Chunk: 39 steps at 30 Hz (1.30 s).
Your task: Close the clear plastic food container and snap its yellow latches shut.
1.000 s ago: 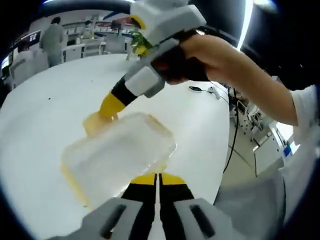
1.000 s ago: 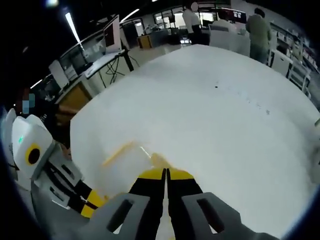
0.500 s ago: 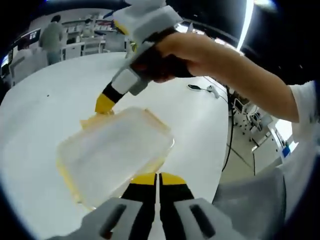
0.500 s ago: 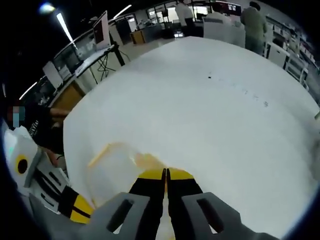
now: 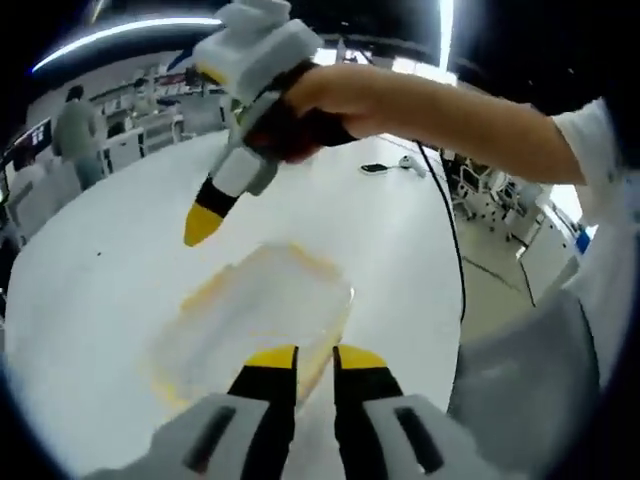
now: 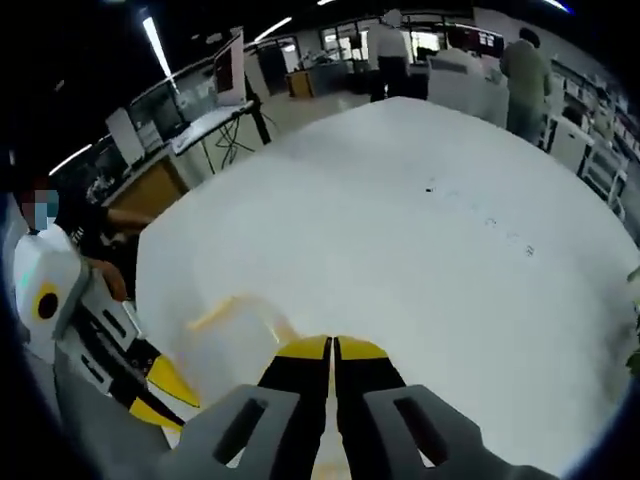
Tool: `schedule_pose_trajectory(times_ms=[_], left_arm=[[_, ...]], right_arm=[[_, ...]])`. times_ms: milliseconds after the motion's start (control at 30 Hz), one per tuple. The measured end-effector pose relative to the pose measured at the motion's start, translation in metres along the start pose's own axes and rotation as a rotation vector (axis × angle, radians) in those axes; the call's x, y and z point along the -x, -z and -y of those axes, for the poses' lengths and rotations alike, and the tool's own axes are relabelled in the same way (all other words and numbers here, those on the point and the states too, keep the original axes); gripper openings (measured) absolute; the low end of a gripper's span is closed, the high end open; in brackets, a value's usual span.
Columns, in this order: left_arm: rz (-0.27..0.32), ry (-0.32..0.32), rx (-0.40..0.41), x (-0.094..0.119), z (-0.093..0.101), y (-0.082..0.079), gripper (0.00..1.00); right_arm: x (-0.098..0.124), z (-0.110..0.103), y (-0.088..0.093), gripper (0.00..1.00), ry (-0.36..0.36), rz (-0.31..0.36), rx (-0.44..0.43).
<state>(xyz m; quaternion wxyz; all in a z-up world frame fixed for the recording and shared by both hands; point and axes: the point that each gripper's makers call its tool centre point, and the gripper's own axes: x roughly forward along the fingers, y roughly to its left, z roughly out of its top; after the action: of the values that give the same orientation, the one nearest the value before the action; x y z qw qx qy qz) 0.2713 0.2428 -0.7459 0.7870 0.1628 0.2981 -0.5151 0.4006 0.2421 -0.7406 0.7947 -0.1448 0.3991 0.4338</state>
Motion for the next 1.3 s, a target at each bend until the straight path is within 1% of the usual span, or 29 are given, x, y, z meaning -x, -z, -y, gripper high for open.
schedule_pose_trajectory(times_ms=[33,100,167,233,300,333,367,433,467,533,567,600,633,733,767,800,833,867,933,1000,1033,1067,1133,1167,1300], left_arm=[[0.026,0.012,-0.02,-0.001,0.0,-0.006,0.13],[0.05,0.016,-0.025,0.0,-0.002,-0.01,0.18],[0.049,0.029,-0.044,-0.002,-0.003,-0.011,0.22],[0.009,0.017,-0.117,-0.004,-0.009,-0.006,0.25],[-0.032,-0.008,-0.21,-0.007,-0.015,-0.001,0.27],[-0.036,-0.019,-0.243,-0.007,-0.016,-0.001,0.27],[-0.032,-0.031,-0.258,-0.009,-0.018,-0.003,0.28],[-0.047,-0.016,-0.248,-0.011,-0.016,0.0,0.32],[-0.058,-0.005,-0.257,-0.012,-0.014,0.002,0.33],[-0.075,-0.006,-0.299,-0.014,-0.014,0.005,0.35],[-0.098,-0.013,-0.344,-0.015,-0.016,0.009,0.35],[-0.105,-0.003,-0.367,-0.017,-0.014,0.012,0.35],[-0.112,-0.005,-0.364,-0.018,-0.014,0.014,0.35],[-0.11,-0.006,-0.381,-0.02,-0.014,0.015,0.36],[-0.101,-0.025,-0.417,-0.021,-0.016,0.014,0.36],[-0.092,-0.032,-0.47,-0.021,-0.018,0.012,0.36],[-0.09,-0.041,-0.469,-0.022,-0.018,0.013,0.34],[-0.096,-0.036,-0.454,-0.023,-0.016,0.015,0.35],[-0.092,-0.027,-0.456,-0.023,-0.014,0.016,0.36],[-0.092,-0.035,-0.48,-0.025,-0.013,0.017,0.36],[-0.093,-0.051,-0.513,-0.025,-0.015,0.016,0.34],[-0.098,-0.063,-0.527,-0.025,-0.017,0.016,0.34],[-0.097,-0.053,-0.51,-0.026,-0.015,0.016,0.34],[-0.098,-0.054,-0.514,-0.026,-0.015,0.016,0.34],[-0.107,-0.074,-0.568,-0.027,-0.015,0.019,0.34]], right_arm=[[0.001,-0.004,0.001,0.0,-0.015,-0.012,0.038],[0.002,-0.011,0.003,0.02,-0.049,-0.024,0.071],[0.002,-0.022,0.004,0.08,-0.105,-0.035,0.115],[0.001,-0.03,0.01,0.16,-0.147,-0.074,0.153],[-0.002,-0.034,0.017,0.2,-0.158,-0.117,0.196],[-0.003,-0.033,0.021,0.22,-0.161,-0.144,0.207],[-0.006,-0.033,0.025,0.23,-0.161,-0.174,0.209],[-0.01,-0.034,0.027,0.25,-0.165,-0.191,0.22],[-0.012,-0.036,0.028,0.26,-0.178,-0.2,0.226],[-0.014,-0.038,0.028,0.29,-0.187,-0.215,0.226],[-0.014,-0.041,0.031,0.3,-0.204,-0.237,0.24],[-0.014,-0.043,0.032,0.31,-0.213,-0.252,0.249],[-0.015,-0.044,0.034,0.32,-0.22,-0.274,0.266],[-0.018,-0.041,0.036,0.35,-0.206,-0.306,0.304],[-0.019,-0.041,0.037,0.36,-0.207,-0.318,0.321],[-0.02,-0.041,0.039,0.36,-0.213,-0.329,0.322],[-0.02,-0.041,0.04,0.36,-0.216,-0.341,0.322],[-0.021,-0.04,0.041,0.36,-0.218,-0.346,0.322],[-0.021,-0.041,0.039,0.37,-0.227,-0.343,0.315],[-0.022,-0.041,0.041,0.36,-0.234,-0.362,0.316],[-0.021,-0.042,0.041,0.36,-0.246,-0.371,0.309],[-0.022,-0.042,0.041,0.35,-0.25,-0.376,0.306],[-0.021,-0.044,0.043,0.33,-0.273,-0.393,0.295],[-0.022,-0.043,0.043,0.33,-0.269,-0.402,0.286],[-0.023,-0.045,0.043,0.33,-0.271,-0.435,0.299]])
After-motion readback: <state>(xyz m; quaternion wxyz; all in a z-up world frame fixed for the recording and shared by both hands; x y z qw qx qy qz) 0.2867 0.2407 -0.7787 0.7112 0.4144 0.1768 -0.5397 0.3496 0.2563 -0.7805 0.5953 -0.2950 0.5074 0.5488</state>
